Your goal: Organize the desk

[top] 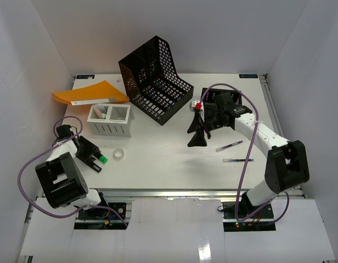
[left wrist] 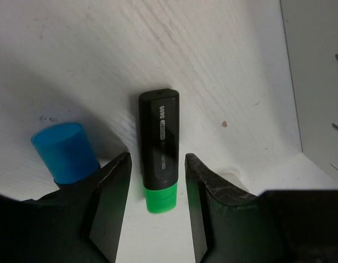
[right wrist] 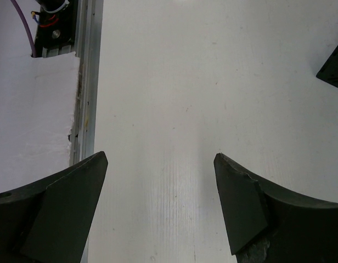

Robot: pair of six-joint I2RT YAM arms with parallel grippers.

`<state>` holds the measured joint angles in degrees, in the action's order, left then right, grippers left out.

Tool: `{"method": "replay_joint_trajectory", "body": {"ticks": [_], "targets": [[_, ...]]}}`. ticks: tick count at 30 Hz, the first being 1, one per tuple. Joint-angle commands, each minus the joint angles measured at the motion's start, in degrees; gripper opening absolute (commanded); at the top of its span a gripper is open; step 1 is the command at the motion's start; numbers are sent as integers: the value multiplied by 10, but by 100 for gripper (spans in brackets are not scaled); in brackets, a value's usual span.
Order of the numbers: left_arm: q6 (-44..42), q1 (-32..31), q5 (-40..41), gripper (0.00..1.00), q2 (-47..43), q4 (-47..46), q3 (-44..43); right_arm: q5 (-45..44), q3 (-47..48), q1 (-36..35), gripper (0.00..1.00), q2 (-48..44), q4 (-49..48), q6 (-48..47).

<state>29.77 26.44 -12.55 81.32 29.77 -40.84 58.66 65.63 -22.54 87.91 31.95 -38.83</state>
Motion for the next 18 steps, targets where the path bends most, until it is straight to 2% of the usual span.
{"method": "replay_joint_trajectory", "body": {"ticks": [1, 18], "targets": [[-11, -5, 19, 55, 20, -16, -33, 2, -9, 2, 85, -40, -29, 9], [-47, -54, 90, 50, 103, 6, -86, 14, -14, 4, 85, -77, -25, -3]]}}
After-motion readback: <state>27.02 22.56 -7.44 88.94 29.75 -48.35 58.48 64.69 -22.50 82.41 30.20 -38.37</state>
